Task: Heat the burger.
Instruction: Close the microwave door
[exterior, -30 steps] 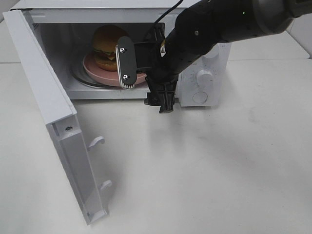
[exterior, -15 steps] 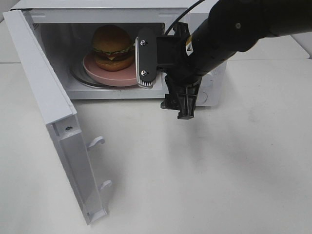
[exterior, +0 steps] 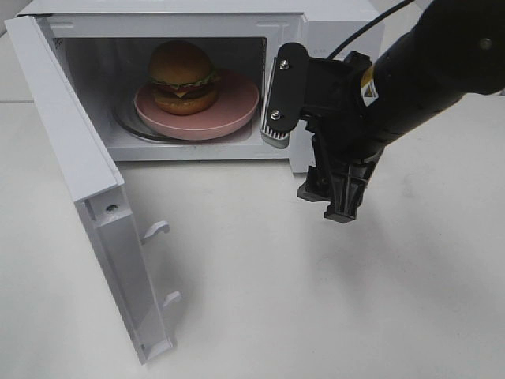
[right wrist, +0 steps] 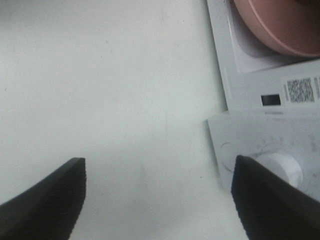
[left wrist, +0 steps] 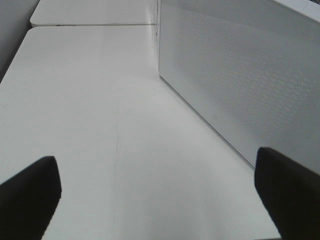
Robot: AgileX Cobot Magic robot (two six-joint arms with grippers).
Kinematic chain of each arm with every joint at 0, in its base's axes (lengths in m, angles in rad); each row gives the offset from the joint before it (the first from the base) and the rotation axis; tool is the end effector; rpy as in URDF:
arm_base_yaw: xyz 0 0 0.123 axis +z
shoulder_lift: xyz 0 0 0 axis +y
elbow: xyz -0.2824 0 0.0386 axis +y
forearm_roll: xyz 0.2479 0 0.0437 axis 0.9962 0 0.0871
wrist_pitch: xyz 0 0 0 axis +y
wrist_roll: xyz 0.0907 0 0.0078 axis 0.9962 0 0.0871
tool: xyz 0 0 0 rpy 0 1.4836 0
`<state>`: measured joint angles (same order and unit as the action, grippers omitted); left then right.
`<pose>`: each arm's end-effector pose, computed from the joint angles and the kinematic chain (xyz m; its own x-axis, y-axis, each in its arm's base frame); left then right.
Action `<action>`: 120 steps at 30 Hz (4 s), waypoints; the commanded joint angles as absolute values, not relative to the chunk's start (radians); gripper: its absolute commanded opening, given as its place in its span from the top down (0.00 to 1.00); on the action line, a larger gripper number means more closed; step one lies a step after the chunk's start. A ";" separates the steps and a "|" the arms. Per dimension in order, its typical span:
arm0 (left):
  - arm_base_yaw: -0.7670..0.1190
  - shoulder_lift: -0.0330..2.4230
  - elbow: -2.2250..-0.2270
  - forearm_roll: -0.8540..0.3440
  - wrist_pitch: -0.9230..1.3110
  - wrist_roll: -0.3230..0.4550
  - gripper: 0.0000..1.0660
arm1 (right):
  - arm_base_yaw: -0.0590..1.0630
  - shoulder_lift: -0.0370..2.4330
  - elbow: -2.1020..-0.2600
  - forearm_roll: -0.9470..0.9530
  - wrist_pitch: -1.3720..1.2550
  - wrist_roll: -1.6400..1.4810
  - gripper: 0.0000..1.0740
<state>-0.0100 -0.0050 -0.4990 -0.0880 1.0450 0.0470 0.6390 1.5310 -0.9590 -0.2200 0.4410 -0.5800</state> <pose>-0.0051 -0.0069 0.2784 -0.4366 0.0071 -0.8996 0.0795 0.9964 -0.0307 0.2575 0.1807 0.2373 -0.0676 -0.9221 -0.3809 -0.8377 0.2598 -0.4804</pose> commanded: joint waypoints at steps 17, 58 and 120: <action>-0.013 -0.027 -0.497 -0.088 1.037 0.045 0.05 | 0.640 1.189 -0.831 -0.221 0.729 0.000 0.29; -0.013 -0.027 -0.497 -0.088 1.037 0.045 0.05 | 0.346 0.432 -0.529 -0.143 0.977 0.046 0.29; -0.013 -0.025 -0.497 -0.088 1.037 0.045 0.05 | 0.069 -0.031 -0.506 -0.076 1.036 0.054 0.29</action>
